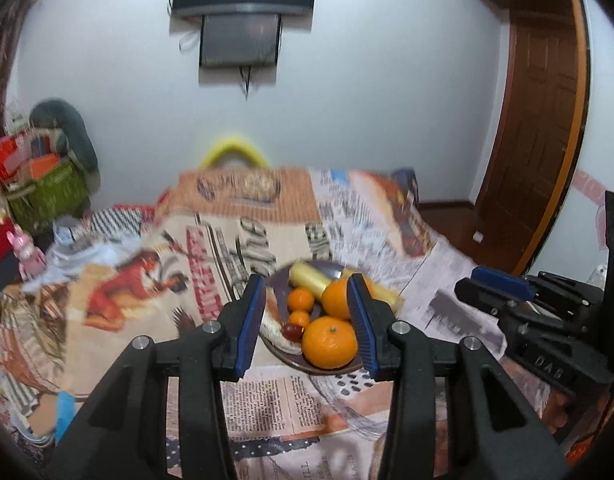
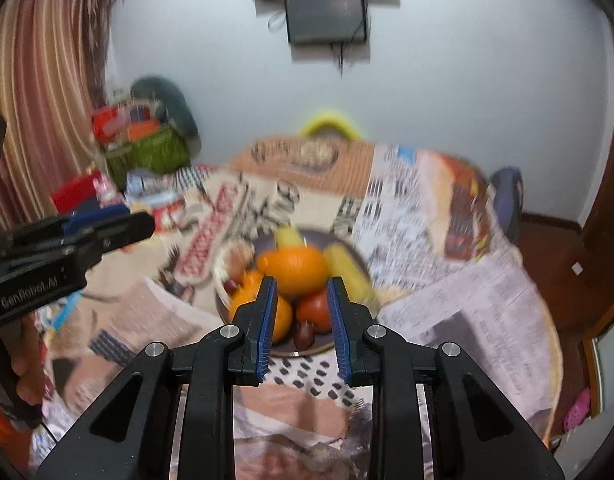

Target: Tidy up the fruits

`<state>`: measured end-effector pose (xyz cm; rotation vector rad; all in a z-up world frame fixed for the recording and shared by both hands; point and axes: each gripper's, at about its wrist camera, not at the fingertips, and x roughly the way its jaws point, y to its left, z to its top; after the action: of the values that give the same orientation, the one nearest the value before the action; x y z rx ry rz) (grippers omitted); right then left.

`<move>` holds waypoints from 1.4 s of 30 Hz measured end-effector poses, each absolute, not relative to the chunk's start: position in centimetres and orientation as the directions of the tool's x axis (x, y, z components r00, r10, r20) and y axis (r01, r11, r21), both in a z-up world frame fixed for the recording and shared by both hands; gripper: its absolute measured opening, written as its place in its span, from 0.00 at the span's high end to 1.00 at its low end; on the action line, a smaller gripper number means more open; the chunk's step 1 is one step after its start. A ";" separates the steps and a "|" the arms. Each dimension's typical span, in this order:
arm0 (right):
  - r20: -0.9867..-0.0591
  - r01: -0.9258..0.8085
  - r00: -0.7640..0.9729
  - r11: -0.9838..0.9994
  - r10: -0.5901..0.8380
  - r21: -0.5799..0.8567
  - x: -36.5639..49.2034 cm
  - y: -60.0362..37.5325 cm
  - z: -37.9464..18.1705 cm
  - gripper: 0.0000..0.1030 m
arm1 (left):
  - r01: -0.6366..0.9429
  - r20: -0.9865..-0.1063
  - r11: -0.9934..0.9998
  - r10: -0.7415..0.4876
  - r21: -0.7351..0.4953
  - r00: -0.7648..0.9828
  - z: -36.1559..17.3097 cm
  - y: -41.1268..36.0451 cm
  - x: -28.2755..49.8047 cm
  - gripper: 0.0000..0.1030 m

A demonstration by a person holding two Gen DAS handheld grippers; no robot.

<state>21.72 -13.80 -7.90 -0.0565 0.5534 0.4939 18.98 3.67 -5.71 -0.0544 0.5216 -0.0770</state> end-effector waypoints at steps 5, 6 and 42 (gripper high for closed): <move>-0.408 -0.463 0.795 0.884 0.449 0.070 18.0 -14.7 -3.8 0.77 | 0.062 -0.393 0.997 -0.077 -0.052 0.916 -1.6 3.0 14.4 0.59; -0.381 -0.464 0.806 0.883 0.454 0.069 16.9 -14.9 -2.9 0.77 | 0.062 -0.371 0.997 -0.075 -0.048 0.925 -0.8 2.9 13.3 0.59; -0.152 -0.365 0.919 0.931 0.365 0.026 7.5 -16.6 0.5 0.00 | 0.015 -0.186 1.000 -0.017 -0.014 0.982 3.2 1.5 2.8 0.00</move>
<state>7.49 -16.65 0.50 -0.0031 0.1562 0.3752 2.84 1.47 3.20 -0.0130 0.1877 -0.0159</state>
